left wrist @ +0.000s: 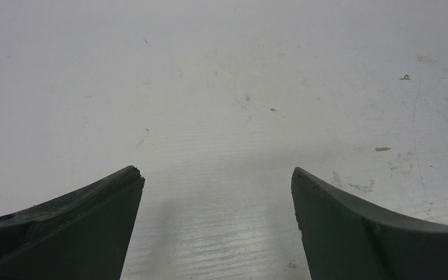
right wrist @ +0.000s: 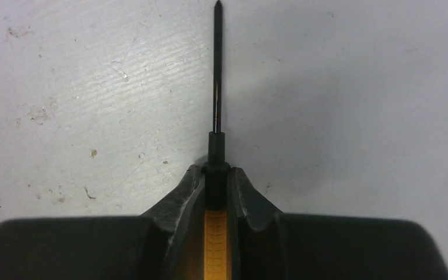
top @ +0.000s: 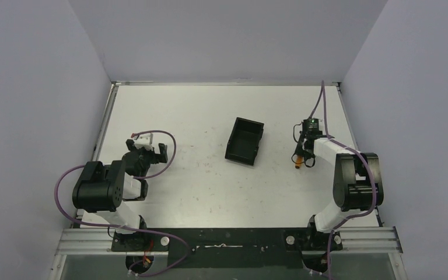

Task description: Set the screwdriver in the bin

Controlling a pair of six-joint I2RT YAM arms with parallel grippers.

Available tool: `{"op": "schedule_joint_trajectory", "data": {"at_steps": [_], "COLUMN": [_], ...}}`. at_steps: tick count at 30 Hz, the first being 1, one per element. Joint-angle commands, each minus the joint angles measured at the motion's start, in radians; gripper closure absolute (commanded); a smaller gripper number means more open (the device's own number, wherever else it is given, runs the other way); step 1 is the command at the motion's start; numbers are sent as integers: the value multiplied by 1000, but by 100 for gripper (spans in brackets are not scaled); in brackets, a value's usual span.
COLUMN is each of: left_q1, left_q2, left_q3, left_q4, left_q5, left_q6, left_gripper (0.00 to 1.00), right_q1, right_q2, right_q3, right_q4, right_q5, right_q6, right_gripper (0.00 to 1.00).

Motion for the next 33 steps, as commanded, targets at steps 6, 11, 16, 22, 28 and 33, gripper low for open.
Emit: {"op": "schedule_joint_trajectory", "data": {"at_steps": [6, 11, 16, 22, 28, 33], "left_q1": [-3, -3, -3, -3, -3, -3], "left_q2": [-13, -13, -14, -14, -14, -13], "left_q3": [12, 12, 12, 13, 12, 12], "left_q4": [31, 31, 29, 30, 30, 30], "left_q5": [-1, -2, -2, -2, -2, -2], "left_q6": [6, 7, 7, 6, 5, 7], "left_gripper": [3, 3, 3, 3, 3, 3], "right_q1": [16, 134, 339, 526, 577, 581], "right_q2": [-171, -294, -305, -224, -86, -6], "right_q3": [124, 324, 551, 595, 533, 470], "right_q4": [-169, -307, -341, -202, -168, -166], "right_q5": [-19, 71, 106, 14, -43, -51], "right_q6": [-53, -48, -17, -27, -69, -59], "right_gripper": [100, 100, 100, 100, 100, 100]}}
